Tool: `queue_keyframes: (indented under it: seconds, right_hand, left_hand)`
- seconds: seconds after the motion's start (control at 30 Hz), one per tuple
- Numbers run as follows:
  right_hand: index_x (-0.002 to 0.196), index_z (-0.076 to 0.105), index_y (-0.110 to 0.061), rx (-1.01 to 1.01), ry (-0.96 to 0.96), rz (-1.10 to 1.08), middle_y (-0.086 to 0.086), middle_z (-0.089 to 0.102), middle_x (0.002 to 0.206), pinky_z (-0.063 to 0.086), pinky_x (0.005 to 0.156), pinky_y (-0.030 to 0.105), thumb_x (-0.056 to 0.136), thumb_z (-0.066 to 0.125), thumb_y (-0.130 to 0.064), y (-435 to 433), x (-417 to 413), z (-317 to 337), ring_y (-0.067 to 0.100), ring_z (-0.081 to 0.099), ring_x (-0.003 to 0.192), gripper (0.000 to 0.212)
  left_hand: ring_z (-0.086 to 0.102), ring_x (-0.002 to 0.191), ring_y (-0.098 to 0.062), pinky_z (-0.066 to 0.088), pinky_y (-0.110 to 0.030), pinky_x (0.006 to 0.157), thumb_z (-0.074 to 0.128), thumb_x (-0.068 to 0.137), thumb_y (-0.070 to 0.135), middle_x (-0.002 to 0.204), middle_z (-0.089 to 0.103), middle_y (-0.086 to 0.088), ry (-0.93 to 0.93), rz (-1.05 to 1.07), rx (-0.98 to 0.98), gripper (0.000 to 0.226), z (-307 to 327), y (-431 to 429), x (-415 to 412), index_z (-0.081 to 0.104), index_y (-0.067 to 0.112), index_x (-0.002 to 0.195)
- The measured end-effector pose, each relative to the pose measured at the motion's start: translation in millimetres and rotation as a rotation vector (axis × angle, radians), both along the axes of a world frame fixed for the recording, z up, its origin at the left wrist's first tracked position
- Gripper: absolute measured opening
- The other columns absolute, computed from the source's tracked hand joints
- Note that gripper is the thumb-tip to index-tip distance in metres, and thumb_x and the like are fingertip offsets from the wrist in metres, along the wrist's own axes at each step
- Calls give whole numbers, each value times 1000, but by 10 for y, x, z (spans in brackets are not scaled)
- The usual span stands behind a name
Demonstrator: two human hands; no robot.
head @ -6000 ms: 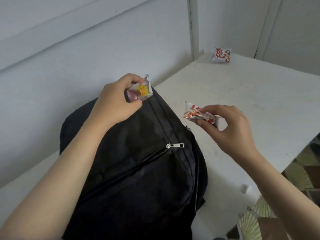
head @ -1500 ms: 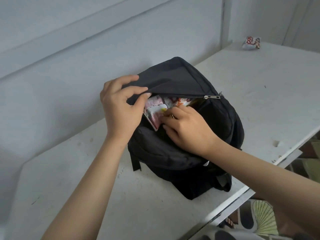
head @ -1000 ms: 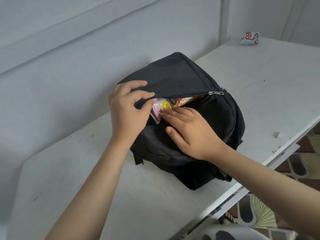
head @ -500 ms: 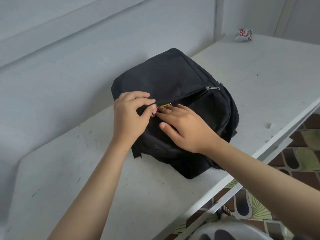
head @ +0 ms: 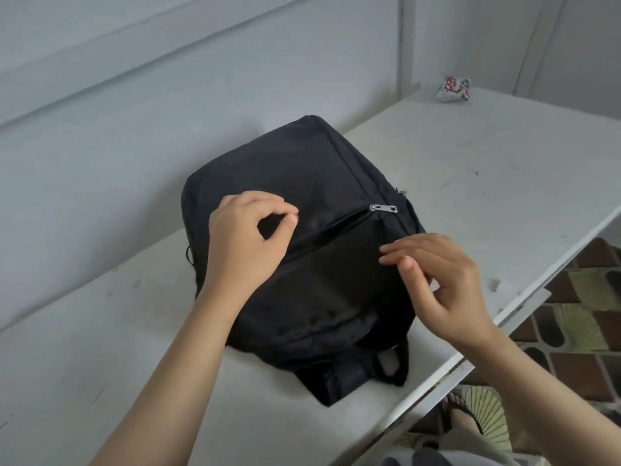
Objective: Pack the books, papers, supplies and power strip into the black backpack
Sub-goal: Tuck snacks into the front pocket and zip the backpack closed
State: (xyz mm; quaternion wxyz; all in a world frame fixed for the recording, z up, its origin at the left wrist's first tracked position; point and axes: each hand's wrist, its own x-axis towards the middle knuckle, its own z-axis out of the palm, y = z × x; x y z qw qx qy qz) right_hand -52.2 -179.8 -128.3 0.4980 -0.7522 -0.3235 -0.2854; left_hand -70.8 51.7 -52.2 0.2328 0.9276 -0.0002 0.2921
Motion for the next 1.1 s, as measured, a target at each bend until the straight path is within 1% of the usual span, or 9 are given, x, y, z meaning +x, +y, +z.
queue_keyframes:
  seconds: [0.13,0.33,0.4,0.57,0.63,0.77,0.9,1.0,1.1]
  right_hand:
    - [89,72,-6,-7,53,-63,0,70,86,48,76,32,94,44,-18,-269,541,-1,16,63,84,31]
    - [98,71,-12,-222,123,-126,0,71,92,38,78,19,90,45,-26,-699,1582,-63,13,57,90,31]
    - [101,70,-13,-281,153,-162,2,71,97,39,81,22,89,45,-28,-842,1959,-80,19,59,94,32]
    - [115,63,-7,-568,167,-183,12,68,109,42,88,38,89,57,-14,-1121,2813,-160,34,58,105,28]
    - [120,59,-6,-666,168,-168,15,64,116,41,93,41,89,58,-14,-1182,3116,-206,36,55,111,32]
    - [132,50,-9,-753,288,-231,13,53,134,32,102,40,91,52,-21,-1226,3630,-224,33,43,126,42]
    - [134,44,-4,-774,295,-333,20,47,138,31,103,42,89,54,-22,-1249,4119,-207,36,41,127,50]
    - [142,32,-3,-805,340,-383,23,34,147,27,108,44,90,52,-23,-1228,4433,-184,37,33,134,60]
    - [144,27,-3,-861,361,-373,23,34,147,26,109,43,92,47,-24,-1175,4630,-154,37,32,135,60]
  left_hand:
    - [46,98,1,41,-32,94,63,83,31,97,62,21,13,-85,-8,11,100,-336,461,72,32,90]
    - [49,103,-2,31,-23,92,61,87,26,100,63,18,99,-100,136,15,287,-708,1440,73,25,96]
    - [51,111,-10,35,-27,97,60,87,29,111,65,11,155,-51,135,20,266,-745,1739,70,26,104]
    - [46,115,-3,33,-26,102,62,87,32,125,58,13,280,-23,-17,29,130,-814,2131,64,32,116]
    - [45,122,-8,33,-33,106,63,86,33,124,58,15,336,-45,36,29,83,-839,2217,64,33,115]
    - [47,114,-1,31,-21,99,66,85,29,121,60,15,479,-84,109,28,9,-835,2288,66,29,113]
    - [54,111,-8,34,-27,101,68,83,30,115,65,12,517,-70,299,28,-39,-807,2290,69,27,110]
    - [59,99,-10,38,-29,95,70,80,28,102,70,9,503,-77,351,12,-31,-824,2304,74,26,92]
    - [57,100,-11,25,-19,86,69,81,30,98,69,8,503,-55,391,9,-36,-830,2301,76,24,81]
